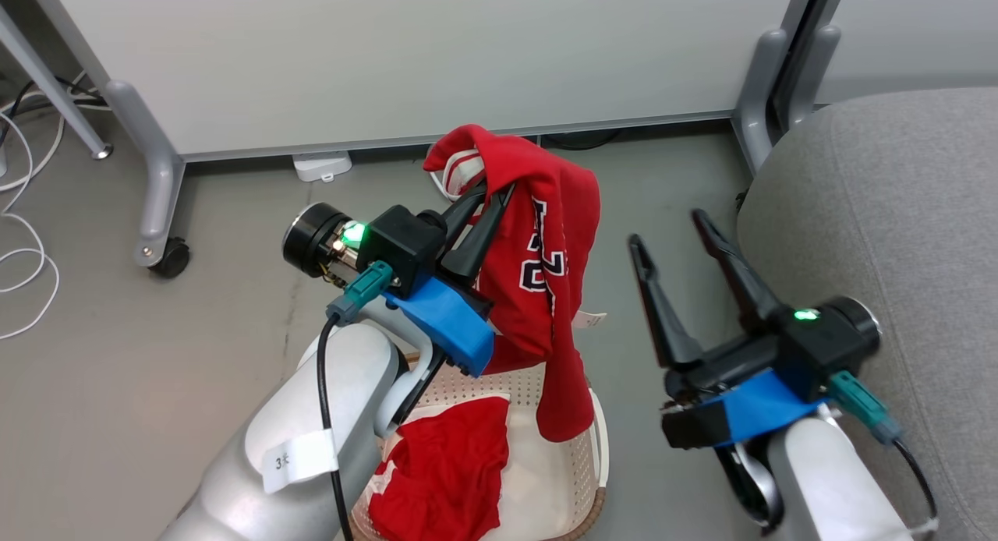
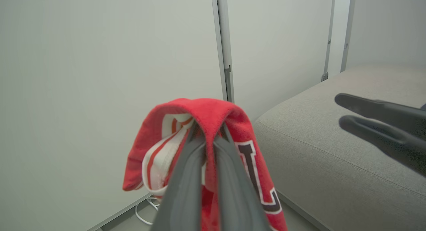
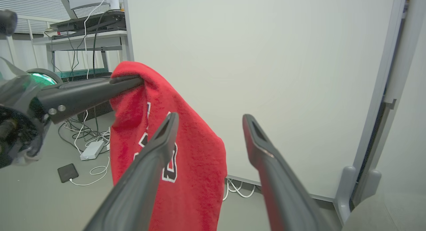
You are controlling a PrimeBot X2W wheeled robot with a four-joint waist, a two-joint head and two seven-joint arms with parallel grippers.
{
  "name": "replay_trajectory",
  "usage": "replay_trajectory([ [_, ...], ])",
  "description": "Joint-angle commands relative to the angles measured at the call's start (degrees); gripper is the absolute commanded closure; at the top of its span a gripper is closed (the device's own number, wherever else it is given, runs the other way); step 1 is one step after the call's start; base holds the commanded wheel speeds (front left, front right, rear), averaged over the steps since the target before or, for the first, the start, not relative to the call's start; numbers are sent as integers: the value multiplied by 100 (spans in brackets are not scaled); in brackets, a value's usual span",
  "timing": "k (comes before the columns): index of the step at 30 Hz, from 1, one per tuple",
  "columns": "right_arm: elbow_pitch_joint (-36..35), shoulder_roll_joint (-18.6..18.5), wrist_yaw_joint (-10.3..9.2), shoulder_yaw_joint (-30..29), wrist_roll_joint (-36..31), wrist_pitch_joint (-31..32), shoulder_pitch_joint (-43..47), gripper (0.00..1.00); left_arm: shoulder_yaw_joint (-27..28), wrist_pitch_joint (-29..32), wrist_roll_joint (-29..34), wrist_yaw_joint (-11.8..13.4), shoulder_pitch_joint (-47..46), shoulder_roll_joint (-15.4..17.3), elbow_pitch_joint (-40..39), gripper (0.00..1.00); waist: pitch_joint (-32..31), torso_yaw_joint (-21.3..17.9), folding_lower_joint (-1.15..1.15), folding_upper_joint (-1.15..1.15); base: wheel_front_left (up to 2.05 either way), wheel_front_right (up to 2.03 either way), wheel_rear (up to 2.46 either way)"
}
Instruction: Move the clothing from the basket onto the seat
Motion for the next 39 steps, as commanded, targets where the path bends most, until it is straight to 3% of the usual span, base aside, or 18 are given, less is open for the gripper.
replay_trajectory([
  [1,36,-14,1,118,-20,-18,-145,0,-9,-4,-11,13,-99,0,-19,100,34,43,0,0,0,0,0],
  [11,708,-14,1,886,-146,-12,-1050,0,-170,-55,52,-17,-362,-188,-21,100,259,329,0,0,0,0,0],
  [25,2066,-13,1,618,-216,-12,-1683,0,-541,-160,75,-58,-668,-498,-92,100,445,752,0,0,0,0,0],
  [26,2130,-14,1,634,-187,-11,-1714,83,-561,-164,67,-58,-674,-505,-91,100,440,762,0,0,0,0,0],
  [27,2167,-13,1,658,-118,-12,-1744,100,-579,-174,60,-57,-684,-512,-86,100,434,768,0,0,0,0,0],
  [39,2254,-13,1,686,41,-12,-1651,100,-627,-239,55,11,-689,-507,1,100,339,748,0,0,0,0,0],
])
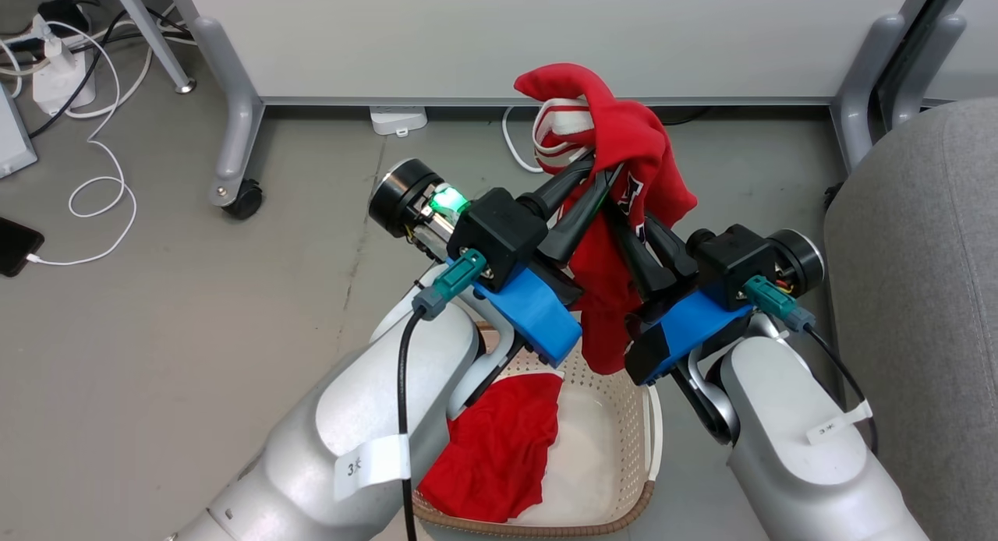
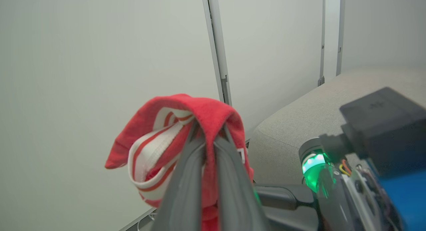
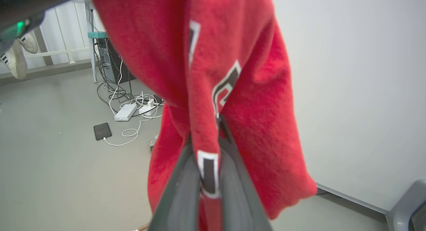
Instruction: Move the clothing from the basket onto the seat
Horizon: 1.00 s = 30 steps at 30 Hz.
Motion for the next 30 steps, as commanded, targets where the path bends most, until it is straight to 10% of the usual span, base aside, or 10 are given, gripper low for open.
replay_trajectory([
  [1,18,-12,1,-17,10,-4,62,100,-10,-30,-1,16,-63,10,1,100,-5,-5,-1,0,0,0,0],
  [10,-23,-12,1,-9,60,-4,113,100,-51,-25,-56,41,-37,39,53,100,-28,-15,-1,0,0,0,0],
  [11,-27,-12,1,-9,66,-4,115,100,-44,-26,-45,66,-36,41,60,75,-30,-16,-1,0,0,0,0],
  [12,-40,-12,1,-10,79,-4,121,100,-55,-28,-20,87,-46,51,77,0,-32,-19,-1,0,0,0,0],
  [30,-307,-13,1,-85,247,-5,132,100,-87,-86,-24,246,42,155,176,0,32,-227,-1,0,0,0,0],
])
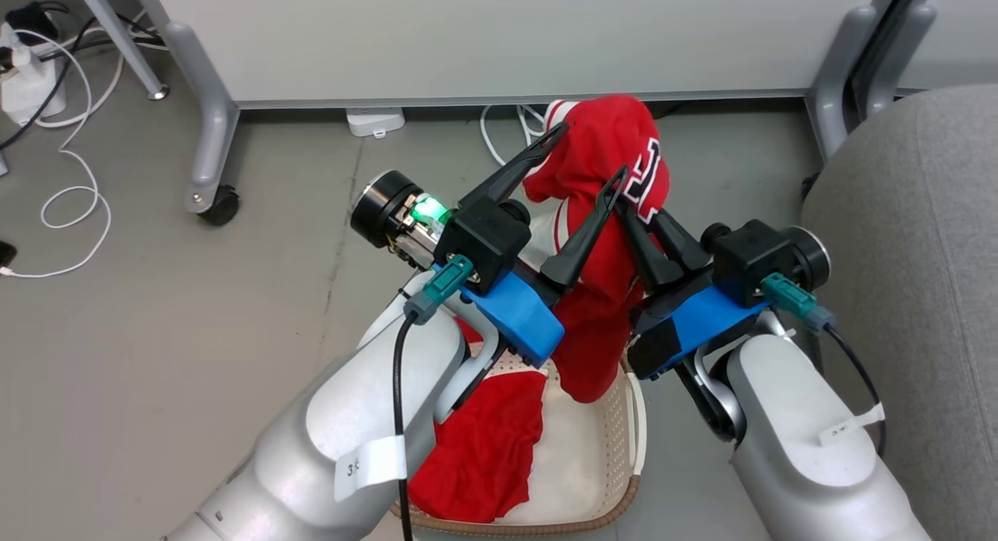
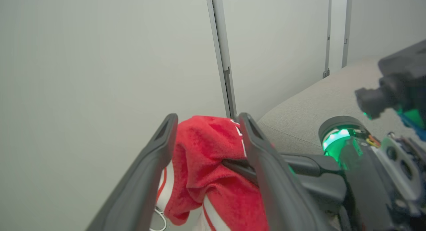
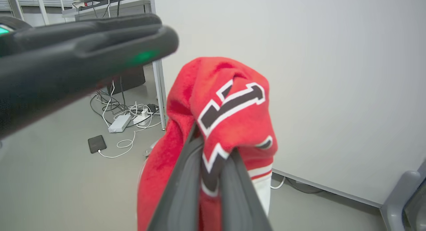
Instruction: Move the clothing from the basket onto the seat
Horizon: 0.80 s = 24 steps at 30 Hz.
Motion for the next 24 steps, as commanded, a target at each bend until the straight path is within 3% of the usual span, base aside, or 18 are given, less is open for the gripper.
replay_trajectory([
  [1,-34,-14,1,-45,11,-6,64,100,10,-33,12,24,14,33,-13,0,34,-71,0,0,0,0,0],
  [15,-424,-12,1,-493,-37,-6,273,100,-123,-62,16,10,71,93,7,0,299,-1013,0,0,0,0,0],
  [24,-808,-11,1,-1148,-152,-6,480,100,-275,-88,93,-27,23,135,-50,0,481,-1629,0,0,0,0,0],
])
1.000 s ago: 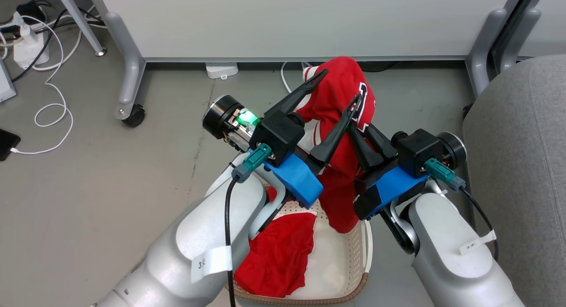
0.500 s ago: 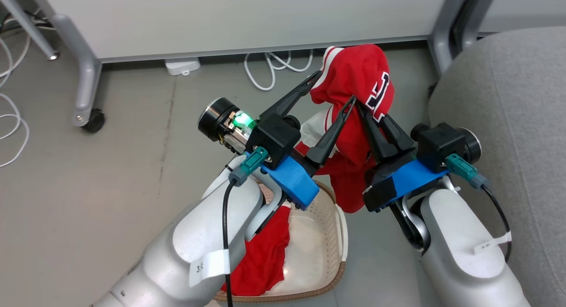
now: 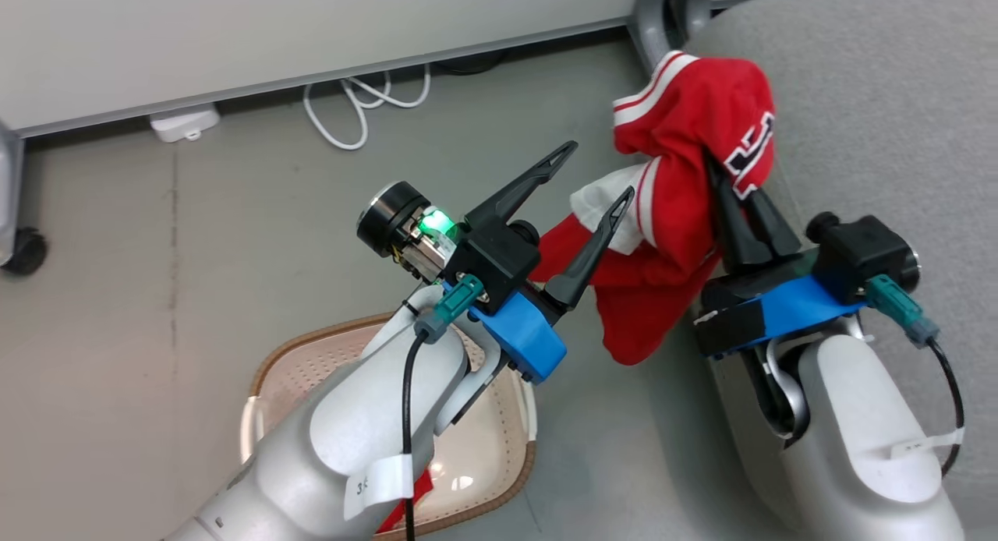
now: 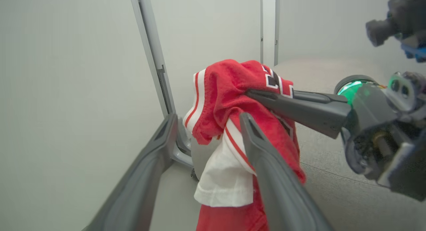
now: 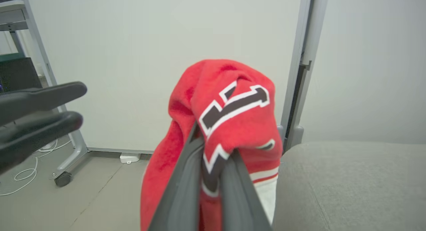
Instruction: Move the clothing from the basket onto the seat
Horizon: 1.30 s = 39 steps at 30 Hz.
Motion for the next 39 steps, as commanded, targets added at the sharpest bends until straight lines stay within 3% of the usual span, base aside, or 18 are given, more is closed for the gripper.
replay_trajectory([
  [1,-72,-8,1,-80,-48,-6,94,100,-38,-34,25,-17,2,28,-8,0,88,-198,0,0,0,0,0],
  [12,-559,-83,1,-696,-135,-6,555,100,-353,1,73,-81,91,-28,79,0,186,-835,0,0,0,0,0],
  [27,-821,-39,1,-936,-189,-6,828,100,-409,-35,24,-34,68,-16,102,0,218,-1048,0,0,0,0,0],
  [33,-1015,-52,1,-1134,-170,-6,309,100,-366,7,70,26,-106,63,1,0,512,-999,0,0,0,0,0],
  [39,-1224,-331,1,-1633,-58,-6,-866,100,-319,163,196,106,-468,223,-224,0,1233,-871,0,0,0,0,0],
])
